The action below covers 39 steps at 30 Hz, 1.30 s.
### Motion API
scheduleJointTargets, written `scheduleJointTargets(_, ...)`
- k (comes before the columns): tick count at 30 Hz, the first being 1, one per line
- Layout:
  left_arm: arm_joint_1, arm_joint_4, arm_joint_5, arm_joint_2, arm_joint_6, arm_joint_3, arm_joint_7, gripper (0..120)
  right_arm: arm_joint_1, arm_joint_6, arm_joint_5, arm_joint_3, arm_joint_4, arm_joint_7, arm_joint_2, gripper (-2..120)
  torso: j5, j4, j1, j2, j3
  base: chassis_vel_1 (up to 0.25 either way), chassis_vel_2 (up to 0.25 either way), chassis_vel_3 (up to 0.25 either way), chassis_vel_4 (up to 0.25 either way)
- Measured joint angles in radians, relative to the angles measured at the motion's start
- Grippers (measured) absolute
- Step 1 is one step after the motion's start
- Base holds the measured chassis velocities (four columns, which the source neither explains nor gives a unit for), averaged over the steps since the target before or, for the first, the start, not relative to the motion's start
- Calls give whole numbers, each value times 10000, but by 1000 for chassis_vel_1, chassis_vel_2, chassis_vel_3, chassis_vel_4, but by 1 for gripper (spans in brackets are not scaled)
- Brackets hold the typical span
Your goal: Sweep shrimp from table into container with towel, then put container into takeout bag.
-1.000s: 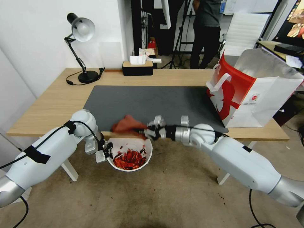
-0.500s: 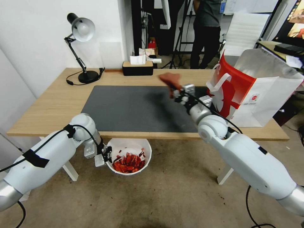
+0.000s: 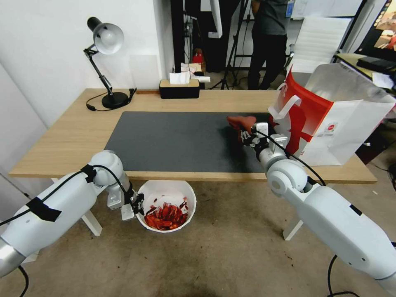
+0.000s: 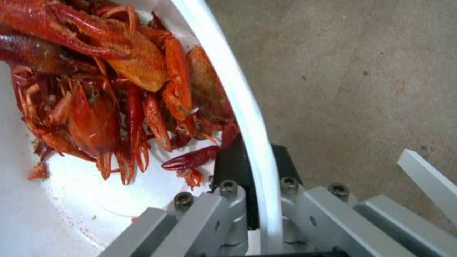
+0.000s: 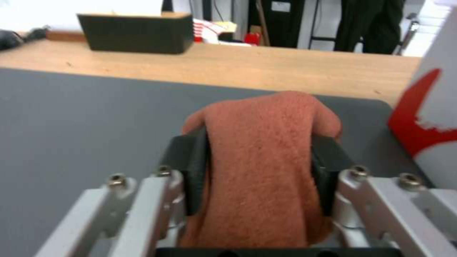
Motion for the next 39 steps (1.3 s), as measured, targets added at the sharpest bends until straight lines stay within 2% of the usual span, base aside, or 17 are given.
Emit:
scheduleJointTargets(2, 30, -37, -3, 38, 0, -14, 0, 0, -139, -134, -62, 113, 93, 123, -142, 57, 1, -2, 0, 1, 0, 0, 0, 0, 0)
scheduleJointTargets(3, 30, -37, -3, 38, 0, -14, 0, 0, -139, -134, -62, 113, 93, 123, -142, 57, 1, -2, 0, 1, 0, 0, 0, 0, 0)
scheduleJointTargets(5, 70, -63, -5, 64, 0, -23, -1, 0, -340, -415, -66, 257, 280, 255, -322, 71, 0, -1, 0, 0, 0, 0, 0, 0, 0)
scheduleJointTargets(9, 91, -90, -5, 64, 7, -24, -1, 0, -510, -601, -26, 338, 433, 311, -435, 81, -1, -2, 0, 1, 0, 0, 0, 0, 0)
scheduleJointTargets(11, 95, -138, -2, 55, 58, -16, 3, 0, -671, -628, 33, 414, 539, 351, -470, 93, 1, -2, 0, 1, -1, 0, 0, 0, 0)
scheduleJointTargets(16, 94, -171, 3, 35, 101, 0, 14, 0, -822, -530, 44, 500, 648, 405, -495, 99, 0, -1, 0, 0, 0, 0, 0, 0, 0)
scheduleJointTargets(22, 134, -266, 5, 110, 131, -13, 17, 0, -1204, 813, -233, 777, 880, -312, -553, 100, -1, -1, 1, 1, 0, 0, 0, 0, 0)
scheduleJointTargets(24, 221, -336, 5, 170, 139, -62, 16, 0, -1589, 1790, -698, 1068, 1027, -979, -522, 100, -1, 0, 1, 0, 0, 0, 0, 0, 0)
scheduleJointTargets(25, 221, -336, 5, 170, 139, -62, 16, 0, -1589, 1790, -698, 1068, 1027, -979, -522, 100, -1, 0, 1, 0, 0, 0, 0, 0, 0)
scheduleJointTargets(27, 315, -416, 5, 255, 150, -120, 6, 0, -2132, 2832, -1272, 1478, 1218, -1578, -401, 100, 0, -1, 1, 0, -1, 0, 0, 0, 0)
scheduleJointTargets(28, 315, -416, 5, 255, 150, -120, 6, 0, -2132, 2832, -1272, 1478, 1218, -1578, -401, 100, 0, -1, 1, 0, -1, 0, 0, 0, 0)
scheduleJointTargets(29, 380, -452, 4, 307, 151, -176, -19, 0, -2615, 3506, -1678, 1853, 1391, -1923, -265, 100, -1, 0, 1, 1, 0, 0, 0, 0, 0)
scheduleJointTargets(30, 380, -452, 4, 307, 151, -176, -19, 0, -2615, 3506, -1678, 1853, 1391, -1923, -265, 100, -1, 0, 1, 1, 0, 0, 0, 0, 0)
scheduleJointTargets(32, 492, -535, 0, 390, 152, -273, -67, 0, -3666, 4143, -2163, 2703, 1812, -2227, 49, 100, 1, 1, 1, 0, 0, 0, 0, 0, 0)
scheduleJointTargets(34, 521, -562, -1, 405, 152, -298, -74, 0, -3945, 4210, -2218, 2916, 1916, -2279, 116, 100, 1, 1, 1, 1, -1, 0, 0, 0, 0)
scheduleJointTargets(36, 704, -690, -2, 459, 154, -384, -95, 0, -5231, 4448, -2380, 3757, 2315, -2495, 436, 100, 0, -7, 0, 1, -1, 0, 0, 0, 0)
scheduleJointTargets(39, 854, -813, 11, 484, 155, -458, -102, 0, -6055, 4598, -2559, 4316, 2543, -2660, 707, 100, 0, -5, 0, 1, -2, 0, 0, 0, 0)
